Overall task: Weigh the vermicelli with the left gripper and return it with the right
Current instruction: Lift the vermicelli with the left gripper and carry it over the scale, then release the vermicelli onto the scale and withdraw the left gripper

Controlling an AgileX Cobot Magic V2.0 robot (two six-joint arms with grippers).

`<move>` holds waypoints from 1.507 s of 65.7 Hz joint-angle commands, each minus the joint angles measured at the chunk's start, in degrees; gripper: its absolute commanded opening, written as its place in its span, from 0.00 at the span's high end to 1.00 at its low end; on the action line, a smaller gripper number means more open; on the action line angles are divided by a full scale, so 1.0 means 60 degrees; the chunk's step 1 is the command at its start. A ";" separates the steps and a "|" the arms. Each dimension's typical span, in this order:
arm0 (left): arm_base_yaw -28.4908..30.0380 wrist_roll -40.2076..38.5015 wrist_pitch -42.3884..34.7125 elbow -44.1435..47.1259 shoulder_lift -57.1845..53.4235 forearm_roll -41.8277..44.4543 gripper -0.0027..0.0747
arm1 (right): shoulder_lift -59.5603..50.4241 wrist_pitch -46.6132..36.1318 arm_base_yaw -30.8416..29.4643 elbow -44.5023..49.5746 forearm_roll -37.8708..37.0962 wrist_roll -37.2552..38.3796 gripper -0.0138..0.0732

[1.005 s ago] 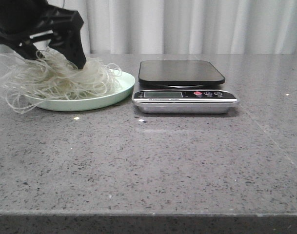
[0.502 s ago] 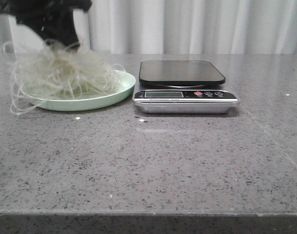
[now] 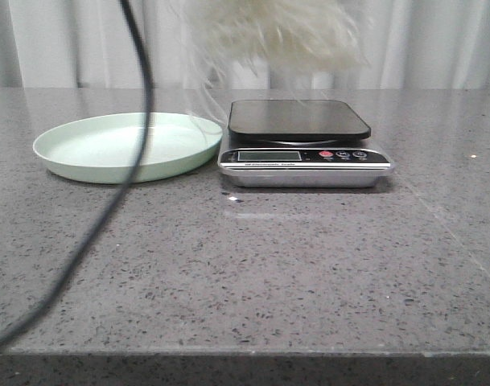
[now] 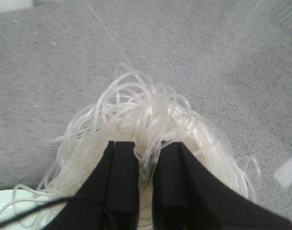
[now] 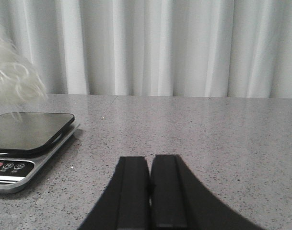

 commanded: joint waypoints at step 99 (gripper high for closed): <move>-0.0040 -0.0009 -0.2587 0.7712 -0.9557 0.1469 0.45 | -0.0131 -0.0779 -0.0050 -0.0058 -0.0041 -0.0050 0.66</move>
